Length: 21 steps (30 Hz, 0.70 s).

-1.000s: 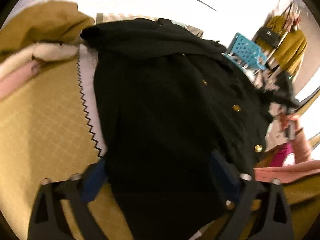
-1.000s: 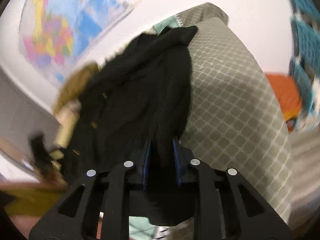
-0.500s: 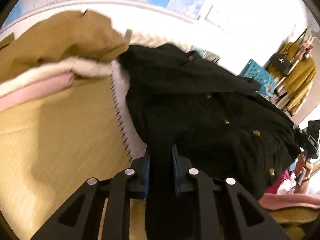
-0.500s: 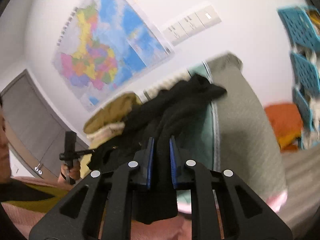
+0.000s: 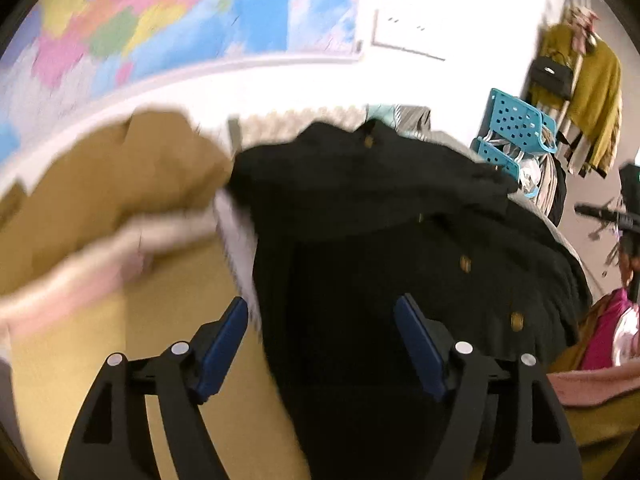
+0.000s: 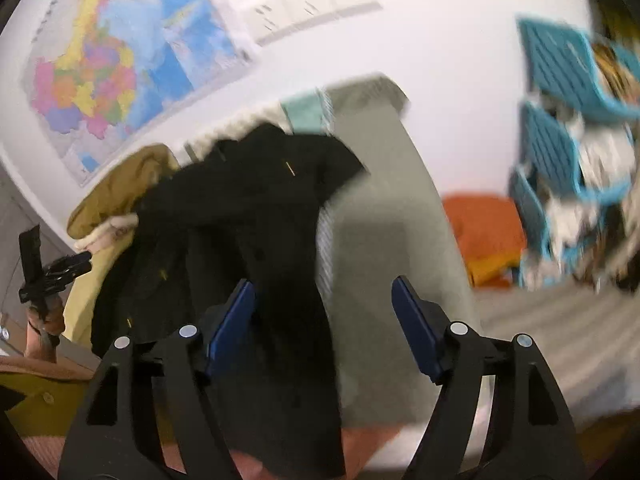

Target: Fold large clothes

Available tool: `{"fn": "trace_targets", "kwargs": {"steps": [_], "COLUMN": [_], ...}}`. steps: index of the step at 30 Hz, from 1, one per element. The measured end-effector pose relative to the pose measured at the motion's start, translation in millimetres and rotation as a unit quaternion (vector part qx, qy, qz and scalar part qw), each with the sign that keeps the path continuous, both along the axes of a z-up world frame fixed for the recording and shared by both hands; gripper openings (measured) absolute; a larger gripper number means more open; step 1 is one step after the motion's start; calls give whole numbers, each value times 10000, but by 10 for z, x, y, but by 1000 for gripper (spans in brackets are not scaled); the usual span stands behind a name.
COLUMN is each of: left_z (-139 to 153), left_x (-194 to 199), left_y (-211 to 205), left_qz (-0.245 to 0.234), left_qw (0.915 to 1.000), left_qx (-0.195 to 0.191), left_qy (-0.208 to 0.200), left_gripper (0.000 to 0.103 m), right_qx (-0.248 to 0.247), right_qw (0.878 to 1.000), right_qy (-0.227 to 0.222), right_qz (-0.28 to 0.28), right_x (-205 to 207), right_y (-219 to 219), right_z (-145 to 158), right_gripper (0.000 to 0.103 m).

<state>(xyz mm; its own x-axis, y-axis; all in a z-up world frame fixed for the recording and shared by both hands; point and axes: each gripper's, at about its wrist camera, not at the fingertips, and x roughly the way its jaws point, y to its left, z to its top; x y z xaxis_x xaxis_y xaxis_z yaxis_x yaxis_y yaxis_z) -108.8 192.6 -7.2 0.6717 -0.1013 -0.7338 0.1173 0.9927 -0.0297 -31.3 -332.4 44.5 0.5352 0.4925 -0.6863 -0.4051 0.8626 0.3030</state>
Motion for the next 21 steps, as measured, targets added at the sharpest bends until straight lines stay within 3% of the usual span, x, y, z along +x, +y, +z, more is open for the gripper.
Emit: {"fn": "trace_targets", "kwargs": {"steps": [4,8,14,15,19,21], "left_z": [195,234,47,-42,-376,-507], "left_x": [580,1354,2453,2669,3197,3360], "left_y": [-138,-239,-260,-236,-212,-184], "left_qz": [-160,-97,272,408,559,412], "left_qw": [9992,9996,9992,9981,9934,9913], "left_qx": [260,210,101,64,179,-84], "left_qy": [-252,-172,282,468,988,1251], "left_gripper": [74,74,74,74,74,77], "right_qx": [-102,-29,-325,-354,-242,-258], "right_qw": [9981,9949,9920,9913,9894,9893], "right_qy": [-358,-301,446,609,1132,1219], "right_qz": [485,958,1139,1108,878,764], "right_x": [448,1086,2000,2135,2479,2560], "right_y": [520,1286,2261,2369,2559,2577], "right_z": [158,158,-244,-337,-620,-698], "right_gripper": [71,71,73,78,81,83]}}
